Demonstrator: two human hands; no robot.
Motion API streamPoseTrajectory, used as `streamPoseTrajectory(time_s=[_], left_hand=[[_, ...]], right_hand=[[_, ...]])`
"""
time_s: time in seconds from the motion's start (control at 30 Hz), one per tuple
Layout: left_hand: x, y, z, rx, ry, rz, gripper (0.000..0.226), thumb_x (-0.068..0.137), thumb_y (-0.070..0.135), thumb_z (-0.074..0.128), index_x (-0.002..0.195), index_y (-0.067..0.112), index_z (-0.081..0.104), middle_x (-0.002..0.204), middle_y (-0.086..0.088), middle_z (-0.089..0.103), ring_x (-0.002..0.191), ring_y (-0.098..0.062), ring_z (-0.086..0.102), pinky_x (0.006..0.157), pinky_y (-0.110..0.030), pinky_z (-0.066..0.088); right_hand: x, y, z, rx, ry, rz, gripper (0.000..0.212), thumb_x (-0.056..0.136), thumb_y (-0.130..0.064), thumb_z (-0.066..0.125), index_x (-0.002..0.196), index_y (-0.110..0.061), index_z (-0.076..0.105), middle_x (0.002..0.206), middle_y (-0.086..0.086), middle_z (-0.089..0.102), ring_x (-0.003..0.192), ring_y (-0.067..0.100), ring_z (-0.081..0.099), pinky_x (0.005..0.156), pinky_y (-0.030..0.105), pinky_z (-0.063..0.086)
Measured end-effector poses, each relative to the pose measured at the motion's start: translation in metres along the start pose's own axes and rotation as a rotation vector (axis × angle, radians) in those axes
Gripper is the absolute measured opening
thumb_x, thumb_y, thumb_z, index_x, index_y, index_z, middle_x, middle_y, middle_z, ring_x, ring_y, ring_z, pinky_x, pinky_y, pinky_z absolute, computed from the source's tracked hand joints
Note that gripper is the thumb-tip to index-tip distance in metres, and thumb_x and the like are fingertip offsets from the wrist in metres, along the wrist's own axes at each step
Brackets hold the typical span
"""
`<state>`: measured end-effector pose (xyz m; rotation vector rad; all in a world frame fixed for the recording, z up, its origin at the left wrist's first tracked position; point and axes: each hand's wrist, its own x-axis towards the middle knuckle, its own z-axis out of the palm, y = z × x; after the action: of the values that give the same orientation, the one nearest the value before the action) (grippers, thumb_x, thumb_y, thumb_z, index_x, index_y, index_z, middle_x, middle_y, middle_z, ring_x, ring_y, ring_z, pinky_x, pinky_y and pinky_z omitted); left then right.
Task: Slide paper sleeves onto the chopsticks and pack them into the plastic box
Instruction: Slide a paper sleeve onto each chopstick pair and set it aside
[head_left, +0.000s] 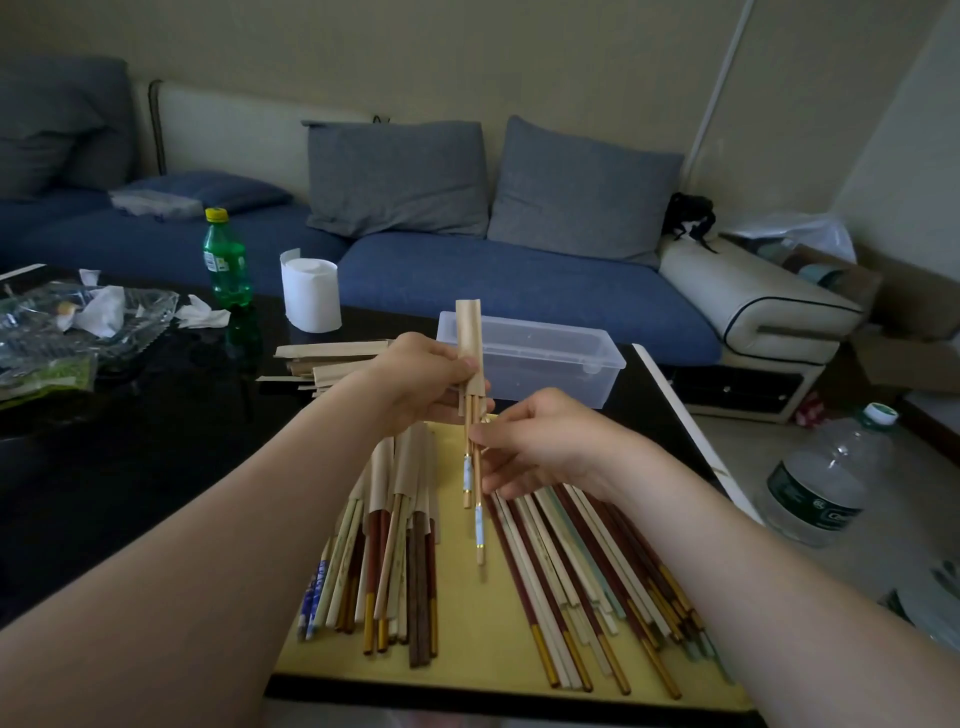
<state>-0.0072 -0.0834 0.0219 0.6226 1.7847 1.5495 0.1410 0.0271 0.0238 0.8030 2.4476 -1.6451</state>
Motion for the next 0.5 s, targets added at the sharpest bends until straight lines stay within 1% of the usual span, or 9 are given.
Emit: streamPoseTrajectory(time_s=[0.07,0.13,0.17,0.3,0.4,0.5], left_hand=[[0.001,-0.001,-0.002,-0.029,0.038,0.007,0.024,0.106,0.015,0.059,0.123,-0.003,0.064,0.104,-0.02,0.078,0.088,-0.027,0.08,0.066,-0.033,0.064],[0.002,-0.002,-0.003,-0.046,0.061,0.007,0.025,0.106,0.014,0.059,0.123,-0.004,0.063,0.105,-0.022,0.077,0.087,-0.028,0.08,0.065,-0.033,0.064],[0.001,-0.002,-0.003,-0.05,0.058,-0.001,0.024,0.106,0.013,0.06,0.123,-0.003,0.063,0.105,-0.022,0.077,0.087,-0.028,0.08,0.065,-0.033,0.064],[-0.001,0.0,-0.002,-0.034,0.003,-0.047,0.023,0.105,0.015,0.062,0.122,-0.001,0.065,0.103,-0.019,0.079,0.089,-0.028,0.08,0.066,-0.034,0.064],[-0.004,0.002,-0.001,0.022,-0.027,-0.098,0.022,0.104,0.015,0.063,0.12,0.0,0.066,0.102,-0.017,0.08,0.09,-0.026,0.08,0.068,-0.035,0.065],[-0.003,0.002,-0.003,0.064,-0.039,-0.127,0.022,0.104,0.016,0.062,0.12,0.0,0.066,0.1,-0.015,0.08,0.09,-0.026,0.08,0.071,-0.037,0.065]], right_hand=[[-0.004,-0.001,-0.005,-0.047,-0.08,0.057,0.021,0.102,-0.021,0.075,0.115,-0.004,0.078,0.101,0.013,0.083,0.094,0.025,0.083,0.082,0.035,0.066],[-0.007,-0.001,-0.008,-0.081,-0.161,0.107,0.018,0.102,-0.014,0.074,0.115,-0.003,0.078,0.102,0.014,0.083,0.096,0.025,0.082,0.087,0.036,0.065],[-0.007,0.0,-0.008,-0.073,-0.169,0.113,0.018,0.101,-0.012,0.074,0.115,-0.002,0.078,0.102,0.015,0.083,0.097,0.025,0.082,0.088,0.035,0.065],[-0.003,0.001,-0.002,0.02,-0.075,0.087,0.016,0.101,-0.01,0.074,0.113,0.0,0.079,0.1,0.015,0.083,0.096,0.025,0.082,0.082,0.032,0.065],[0.0,0.001,0.002,0.096,0.009,0.083,0.015,0.1,-0.012,0.076,0.109,0.0,0.08,0.1,0.016,0.083,0.098,0.027,0.082,0.079,0.032,0.065],[0.001,0.002,0.005,0.124,0.046,0.089,0.015,0.099,-0.012,0.078,0.107,0.0,0.08,0.101,0.018,0.083,0.098,0.028,0.082,0.077,0.031,0.066]])
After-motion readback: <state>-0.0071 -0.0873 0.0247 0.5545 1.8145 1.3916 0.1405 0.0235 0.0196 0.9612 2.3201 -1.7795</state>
